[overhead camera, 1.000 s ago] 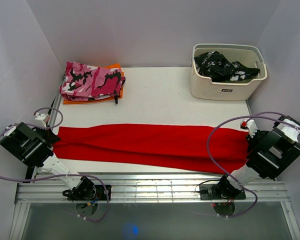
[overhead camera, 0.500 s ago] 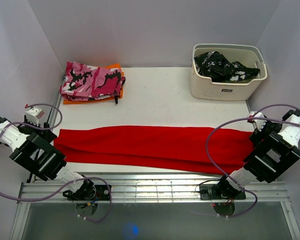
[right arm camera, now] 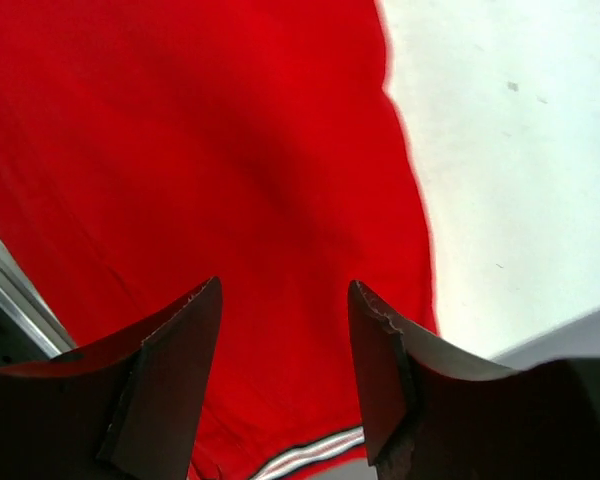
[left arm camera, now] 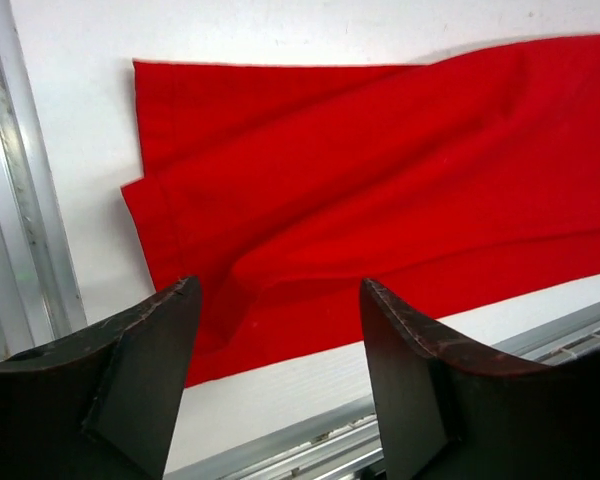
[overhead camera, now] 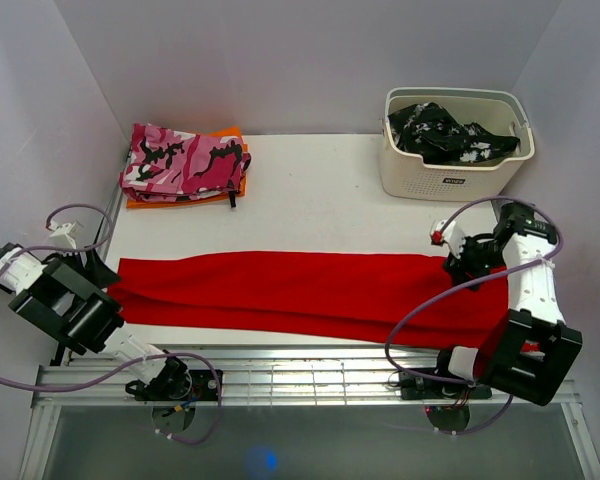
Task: Fold and stack the trousers
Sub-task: Fold the trousers
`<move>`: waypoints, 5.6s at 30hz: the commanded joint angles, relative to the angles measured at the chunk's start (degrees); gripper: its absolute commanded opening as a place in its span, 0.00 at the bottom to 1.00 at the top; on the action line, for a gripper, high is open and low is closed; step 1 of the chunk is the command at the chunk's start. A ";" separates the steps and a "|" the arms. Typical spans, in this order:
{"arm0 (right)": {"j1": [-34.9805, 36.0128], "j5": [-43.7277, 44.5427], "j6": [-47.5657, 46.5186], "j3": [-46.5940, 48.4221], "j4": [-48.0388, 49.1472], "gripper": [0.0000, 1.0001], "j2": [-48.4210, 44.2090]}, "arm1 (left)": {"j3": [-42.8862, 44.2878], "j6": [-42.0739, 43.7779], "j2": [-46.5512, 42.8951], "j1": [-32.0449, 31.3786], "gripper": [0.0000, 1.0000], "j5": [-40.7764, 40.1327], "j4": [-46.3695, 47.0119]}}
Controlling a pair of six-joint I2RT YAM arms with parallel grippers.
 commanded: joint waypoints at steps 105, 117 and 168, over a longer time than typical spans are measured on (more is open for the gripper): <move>-20.42 4.39 42.25 7.64 -3.77 0.08 22.28 | -30.43 -13.60 -11.52 -102.80 0.09 -34.61 57.07; -20.42 -1.69 38.31 22.49 -10.98 0.08 21.94 | -22.18 -18.26 -15.03 -102.80 0.00 -33.91 49.60; -29.48 -3.71 43.03 13.71 -4.13 0.52 25.78 | -8.03 -27.75 -9.51 -106.65 0.74 -18.79 57.92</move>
